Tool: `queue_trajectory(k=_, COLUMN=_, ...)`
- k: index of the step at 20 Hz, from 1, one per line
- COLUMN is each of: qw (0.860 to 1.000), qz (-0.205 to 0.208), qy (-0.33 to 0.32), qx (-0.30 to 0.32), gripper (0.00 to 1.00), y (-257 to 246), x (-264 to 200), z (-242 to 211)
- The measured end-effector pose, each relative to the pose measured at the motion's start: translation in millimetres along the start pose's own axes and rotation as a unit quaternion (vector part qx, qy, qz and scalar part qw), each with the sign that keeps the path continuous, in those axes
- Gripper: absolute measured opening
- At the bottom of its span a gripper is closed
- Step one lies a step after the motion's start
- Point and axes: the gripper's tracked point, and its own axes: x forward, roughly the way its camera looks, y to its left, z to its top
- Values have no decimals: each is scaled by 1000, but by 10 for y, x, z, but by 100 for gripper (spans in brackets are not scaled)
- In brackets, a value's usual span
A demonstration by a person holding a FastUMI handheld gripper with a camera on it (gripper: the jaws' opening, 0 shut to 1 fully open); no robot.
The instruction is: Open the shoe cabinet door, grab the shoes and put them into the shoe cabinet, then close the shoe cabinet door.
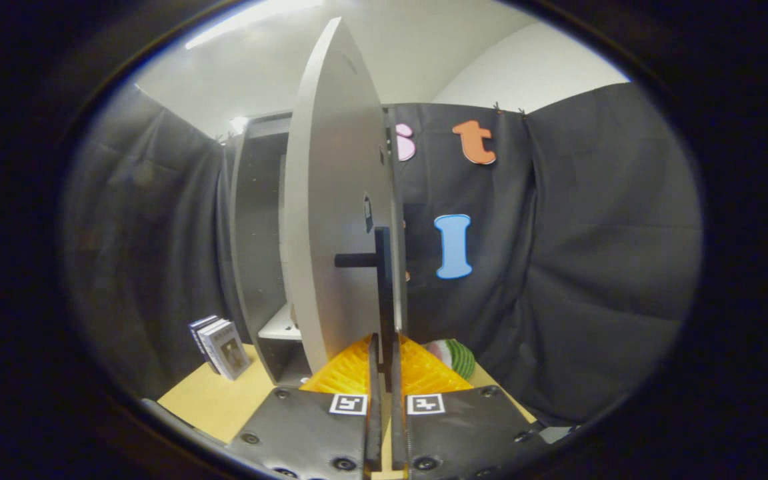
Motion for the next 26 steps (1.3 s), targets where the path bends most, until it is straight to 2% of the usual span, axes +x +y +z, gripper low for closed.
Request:
queue_trajectory(k=10, qw=999, qz=-34, qy=3, qx=-6, gripper=8, y=-371, x=-157, z=-53)
queue_trajectory(k=12, qw=999, qz=-52, qy=4, qx=-9, gripper=2, y=-510, x=-227, z=-68)
queue_trajectory(k=15, qw=997, qz=-71, qy=1, qx=-1, gripper=3, y=-710, x=-250, z=-67)
queue_trajectory(k=20, qw=998, qz=-68, qy=6, qx=0, gripper=3, y=-756, x=-320, z=-138)
queue_trajectory(k=26, qw=999, qz=-26, qy=20, qx=3, gripper=3, y=-379, x=-376, z=-393)
